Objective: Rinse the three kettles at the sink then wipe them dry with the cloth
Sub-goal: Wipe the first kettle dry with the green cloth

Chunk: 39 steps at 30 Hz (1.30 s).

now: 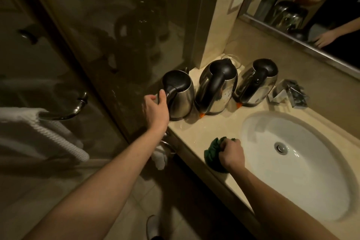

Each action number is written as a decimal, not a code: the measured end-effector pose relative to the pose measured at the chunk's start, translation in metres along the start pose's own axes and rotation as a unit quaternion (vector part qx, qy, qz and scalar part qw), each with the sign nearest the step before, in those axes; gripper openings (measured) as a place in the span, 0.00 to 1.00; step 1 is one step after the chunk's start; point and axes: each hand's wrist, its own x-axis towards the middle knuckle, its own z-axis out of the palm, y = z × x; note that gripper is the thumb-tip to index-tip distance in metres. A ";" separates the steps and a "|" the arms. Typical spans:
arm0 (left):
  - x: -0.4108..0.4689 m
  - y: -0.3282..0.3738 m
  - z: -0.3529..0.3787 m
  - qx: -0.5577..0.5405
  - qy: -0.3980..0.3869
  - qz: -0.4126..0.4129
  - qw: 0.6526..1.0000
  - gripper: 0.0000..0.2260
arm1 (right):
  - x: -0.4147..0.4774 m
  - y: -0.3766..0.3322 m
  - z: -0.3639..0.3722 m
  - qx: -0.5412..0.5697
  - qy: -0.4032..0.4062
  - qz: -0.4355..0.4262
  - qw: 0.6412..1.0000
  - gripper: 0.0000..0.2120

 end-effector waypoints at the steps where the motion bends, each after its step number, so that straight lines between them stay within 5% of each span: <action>1: 0.003 -0.003 0.002 -0.007 -0.014 -0.018 1.000 0.19 | -0.002 0.000 0.001 -0.008 -0.007 0.008 1.000 0.09; 8: 0.026 -0.011 0.013 0.021 -0.084 0.003 0.996 0.25 | -0.010 -0.009 0.009 -0.073 -0.066 0.028 0.995 0.30; 20: 0.038 -0.015 0.028 -0.082 -0.070 -0.036 0.993 0.25 | -0.001 0.006 0.008 0.030 -0.048 -0.035 0.998 0.09; 30: 0.003 -0.043 0.021 -0.080 -0.059 0.003 0.995 0.29 | -0.002 -0.015 -0.012 0.239 0.003 -0.027 0.971 0.18; 39: -0.040 -0.058 0.015 -0.062 -0.068 0.012 0.996 0.32 | -0.012 -0.029 -0.023 0.395 -0.010 -0.028 0.918 0.13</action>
